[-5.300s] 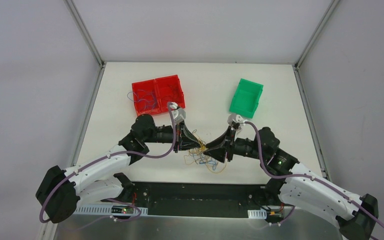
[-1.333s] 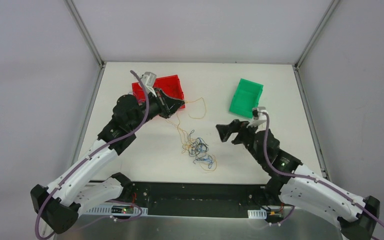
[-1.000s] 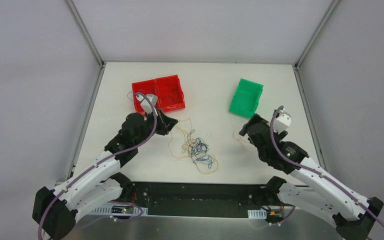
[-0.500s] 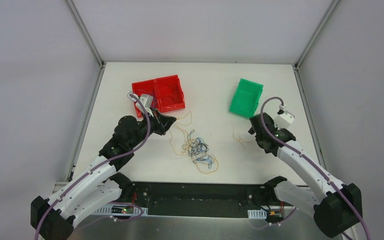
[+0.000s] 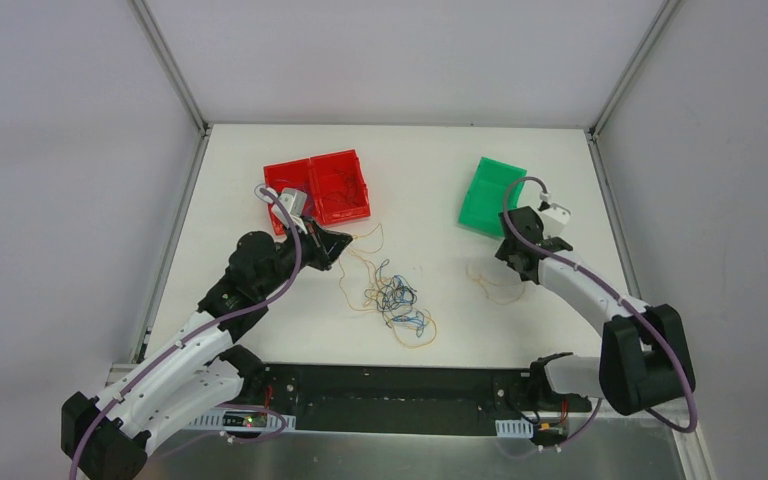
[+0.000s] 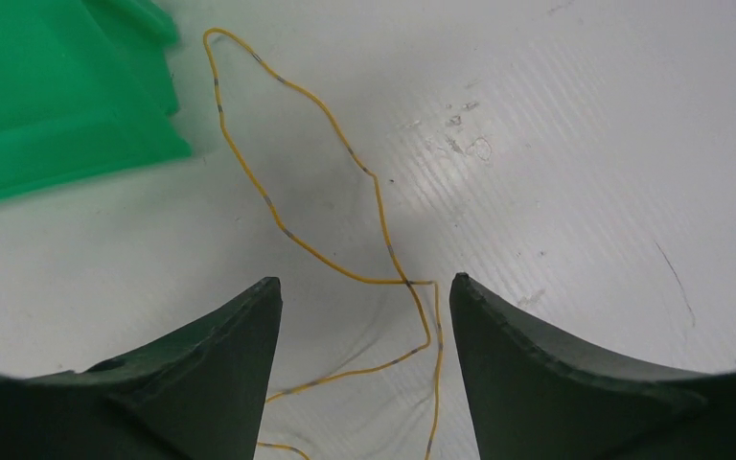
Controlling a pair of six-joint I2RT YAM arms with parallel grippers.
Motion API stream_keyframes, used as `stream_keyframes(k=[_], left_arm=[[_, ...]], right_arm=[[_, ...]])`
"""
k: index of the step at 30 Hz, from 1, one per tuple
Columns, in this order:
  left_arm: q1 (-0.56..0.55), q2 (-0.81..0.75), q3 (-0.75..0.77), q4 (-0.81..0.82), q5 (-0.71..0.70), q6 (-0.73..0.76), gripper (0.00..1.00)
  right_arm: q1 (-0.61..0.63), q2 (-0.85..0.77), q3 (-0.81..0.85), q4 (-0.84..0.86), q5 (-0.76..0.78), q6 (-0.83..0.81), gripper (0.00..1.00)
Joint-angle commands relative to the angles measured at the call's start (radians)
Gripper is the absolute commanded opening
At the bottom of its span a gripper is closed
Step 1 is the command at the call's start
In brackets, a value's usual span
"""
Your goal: Untangle the cables
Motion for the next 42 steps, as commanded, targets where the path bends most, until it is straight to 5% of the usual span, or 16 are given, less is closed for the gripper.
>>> stream_keyframes(k=[1,7,9,11,12,19,28,38,42], left_arm=[[0.002,0.001,0.005,0.021,0.004,0.028,0.00],[0.002,-0.004,0.007,0.019,0.004,0.030,0.00],[0.002,-0.005,0.007,0.018,0.006,0.030,0.00],[0.002,-0.007,0.007,0.016,0.007,0.030,0.00],[0.002,-0.008,0.007,0.017,0.006,0.030,0.00],[0.002,0.000,0.008,0.017,0.008,0.032,0.00],[0.002,-0.012,0.005,0.014,-0.008,0.037,0.00],[0.002,-0.008,0.003,0.012,-0.013,0.043,0.00],[0.002,-0.008,0.003,0.012,-0.012,0.044,0.00]], right_arm=[[-0.008,0.081,0.065,0.014,0.043,-0.030,0.67],[-0.046,0.185,0.128,-0.044,0.059,-0.012,0.61],[-0.062,0.206,0.138,-0.046,0.033,-0.020,0.40],[-0.067,0.214,0.143,-0.046,0.004,-0.027,0.06],[-0.067,0.213,0.143,-0.037,-0.021,-0.030,0.00],[-0.064,0.061,0.129,0.002,-0.342,-0.083,0.00],[-0.064,-0.017,0.337,-0.188,-0.740,-0.066,0.00],[-0.132,0.119,0.604,-0.226,-0.788,0.050,0.00],[-0.137,0.127,0.659,-0.250,-0.413,0.040,0.00]])
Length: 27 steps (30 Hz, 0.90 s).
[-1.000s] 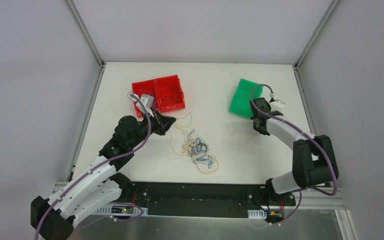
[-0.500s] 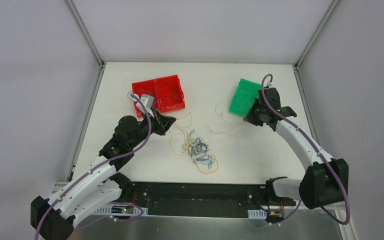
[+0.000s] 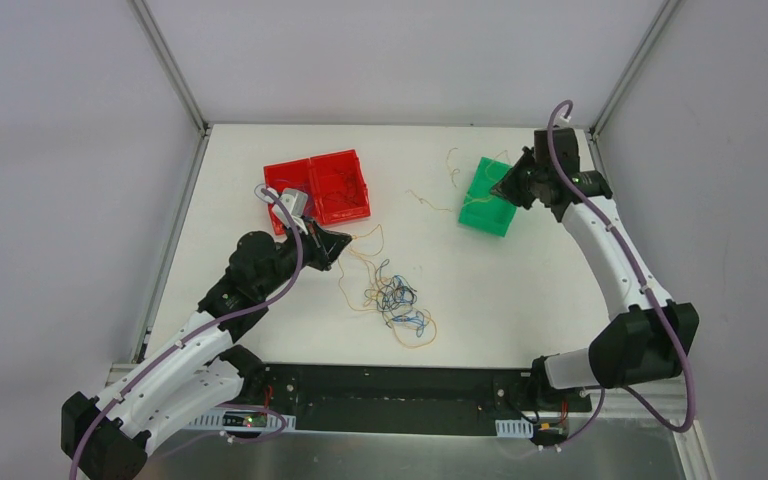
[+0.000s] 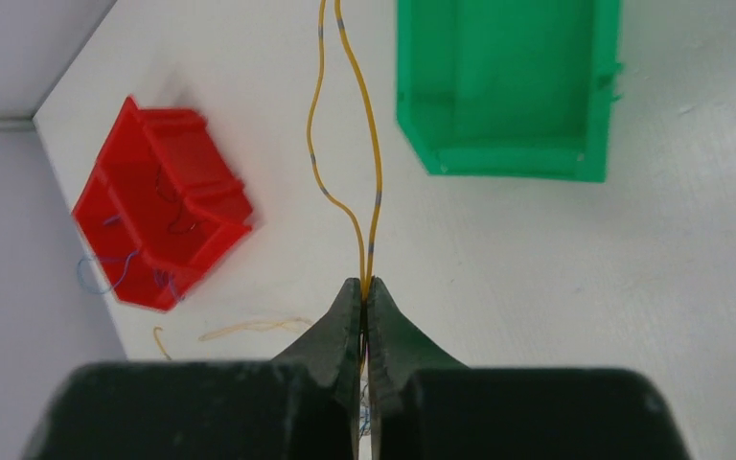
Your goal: Untangle the cables
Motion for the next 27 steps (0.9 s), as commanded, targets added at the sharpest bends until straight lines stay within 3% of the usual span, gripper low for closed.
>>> stream_keyframes(k=[1,4,11,18,27], left_arm=[[0.002,-0.005,0.003,0.016,-0.007,0.018,0.00],[0.002,0.004,0.005,0.018,-0.004,0.017,0.00],[0.002,0.017,0.007,0.020,-0.001,0.017,0.00],[0.002,0.014,0.007,0.021,-0.001,0.016,0.00],[0.002,0.019,0.005,0.020,-0.002,0.020,0.00]], right_arm=[[-0.012,-0.015,0.051,-0.028,0.379,0.026,0.00],[-0.012,-0.036,0.041,0.034,0.588,0.019,0.00],[-0.010,0.048,0.103,0.075,0.853,-0.050,0.00],[0.047,0.115,-0.034,0.300,1.064,-0.236,0.00],[0.112,0.277,-0.065,0.460,1.179,-0.325,0.00]])
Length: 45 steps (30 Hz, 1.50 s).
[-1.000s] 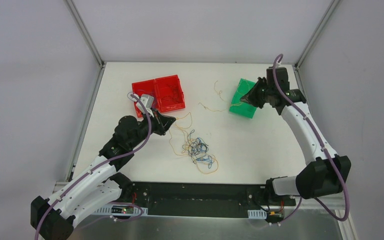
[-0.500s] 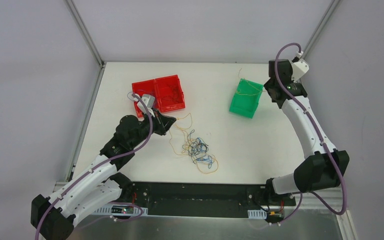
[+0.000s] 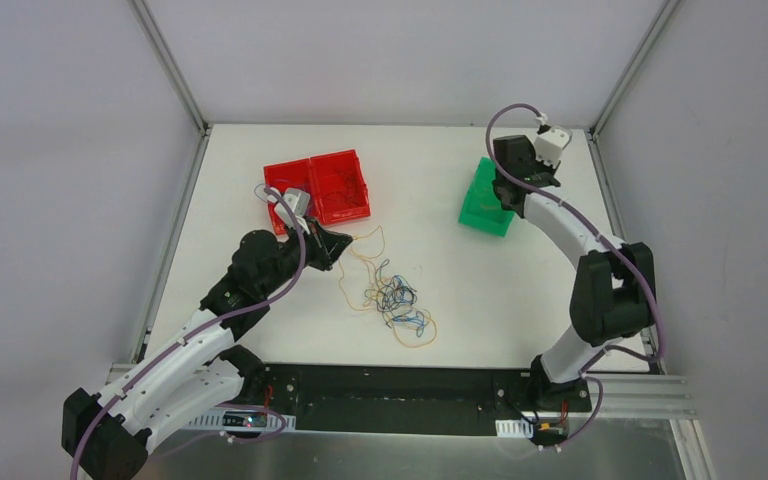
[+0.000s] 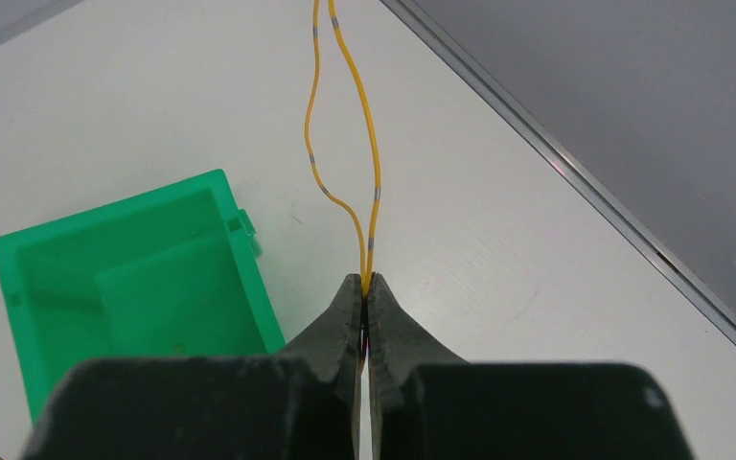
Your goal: Untangle the cables
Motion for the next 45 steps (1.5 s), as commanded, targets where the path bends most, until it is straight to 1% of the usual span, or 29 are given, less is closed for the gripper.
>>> stream_keyframes(k=[1,6,9,11,14,17,18,20,22,25,32,34,36,37,39,43,45], left_arm=[[0.002,-0.001,0.005,0.021,-0.003,0.020,0.00],[0.002,-0.009,0.002,0.020,-0.011,0.024,0.00],[0.002,-0.008,0.002,0.021,-0.010,0.024,0.00],[0.002,-0.009,0.002,0.021,-0.011,0.025,0.00],[0.002,-0.013,0.002,0.018,-0.013,0.026,0.00],[0.001,-0.019,0.002,0.017,-0.016,0.027,0.00],[0.002,-0.020,0.002,0.016,-0.016,0.027,0.00],[0.002,-0.020,0.002,0.015,-0.015,0.029,0.00],[0.002,-0.022,0.002,0.015,-0.016,0.029,0.00],[0.002,-0.025,0.002,0.015,-0.016,0.029,0.00],[0.002,-0.026,0.002,0.011,-0.016,0.033,0.00],[0.002,-0.026,0.002,0.011,-0.014,0.033,0.00],[0.002,-0.027,0.002,0.012,-0.014,0.033,0.00],[0.002,-0.026,0.002,0.011,-0.015,0.034,0.00],[0.002,-0.025,0.003,0.012,-0.015,0.033,0.00],[0.002,-0.022,0.005,0.011,-0.012,0.033,0.00],[0.002,-0.021,0.005,0.011,-0.009,0.033,0.00]], right_arm=[[0.050,0.060,-0.001,0.184,0.139,-0.109,0.00],[0.168,0.209,0.032,0.419,0.293,-0.390,0.00],[0.219,0.301,0.068,0.509,0.322,-0.531,0.00],[0.240,0.337,0.074,0.540,0.317,-0.575,0.00],[0.250,0.386,0.082,0.523,0.308,-0.569,0.00],[0.243,0.402,0.090,0.407,0.232,-0.475,0.00],[0.233,0.401,0.100,0.317,0.193,-0.418,0.00],[0.203,0.400,0.137,0.140,0.064,-0.273,0.00],[0.173,0.406,0.171,0.030,-0.050,-0.207,0.00],[0.160,0.431,0.217,-0.055,-0.141,-0.190,0.00],[0.065,0.558,0.402,-0.369,-0.560,-0.111,0.01],[0.040,0.622,0.476,-0.464,-0.640,-0.089,0.01],[0.020,0.688,0.551,-0.552,-0.684,-0.068,0.01],[0.014,0.703,0.576,-0.578,-0.699,-0.061,0.00],[0.009,0.691,0.568,-0.579,-0.743,-0.052,0.01],[0.007,0.636,0.513,-0.585,-0.864,-0.027,0.08],[0.009,0.623,0.512,-0.633,-0.909,-0.010,0.08]])
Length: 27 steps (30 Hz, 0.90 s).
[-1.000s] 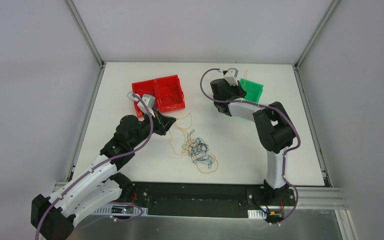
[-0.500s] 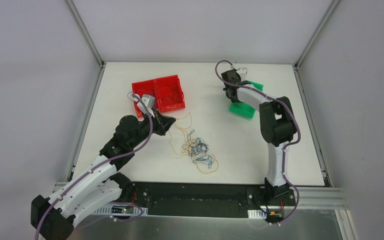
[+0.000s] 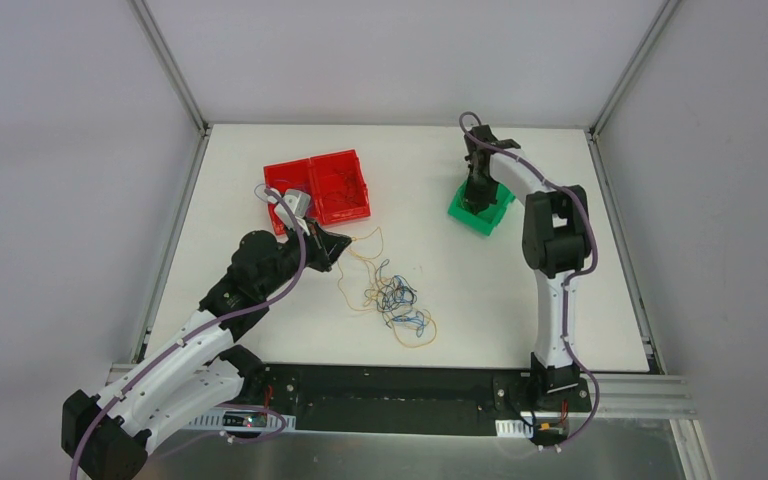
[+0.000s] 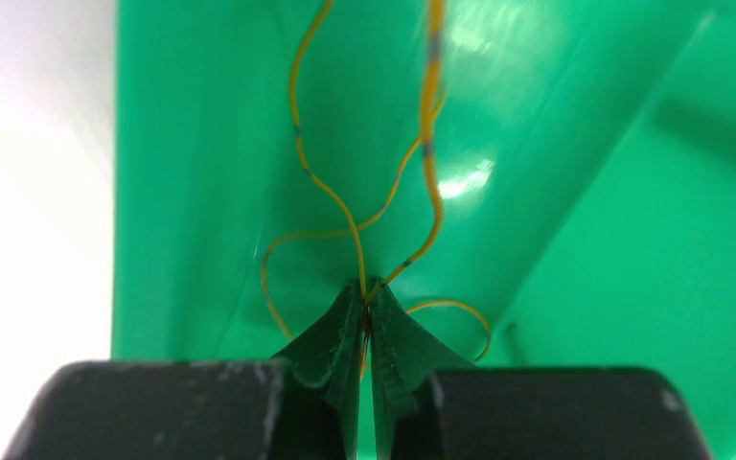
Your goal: Untangle the cables
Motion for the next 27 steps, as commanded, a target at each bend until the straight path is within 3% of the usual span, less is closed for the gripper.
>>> stream_keyframes(k=[1,9,11,14,17,27], left_arm=[[0.002,-0.015,0.004,0.028,-0.007,0.014,0.00],[0.002,-0.023,0.005,0.028,-0.003,0.012,0.00],[0.002,-0.022,0.005,0.029,-0.006,0.014,0.00],[0.002,-0.020,0.004,0.029,-0.011,0.015,0.00],[0.002,-0.018,0.003,0.028,-0.014,0.017,0.00],[0.002,-0.015,0.007,0.027,-0.009,0.018,0.00]], right_arm=[[0.021,-0.008,-0.061,-0.200,-0.204,0.072,0.03],[0.048,-0.153,-0.203,-0.199,-0.247,0.148,0.01],[0.048,-0.196,-0.224,-0.184,-0.248,0.157,0.17],[0.049,-0.258,-0.242,-0.165,-0.152,0.181,0.31],[0.050,-0.311,-0.246,-0.155,-0.087,0.192,0.38],[0.061,-0.359,-0.203,-0.206,0.094,0.199,0.41]])
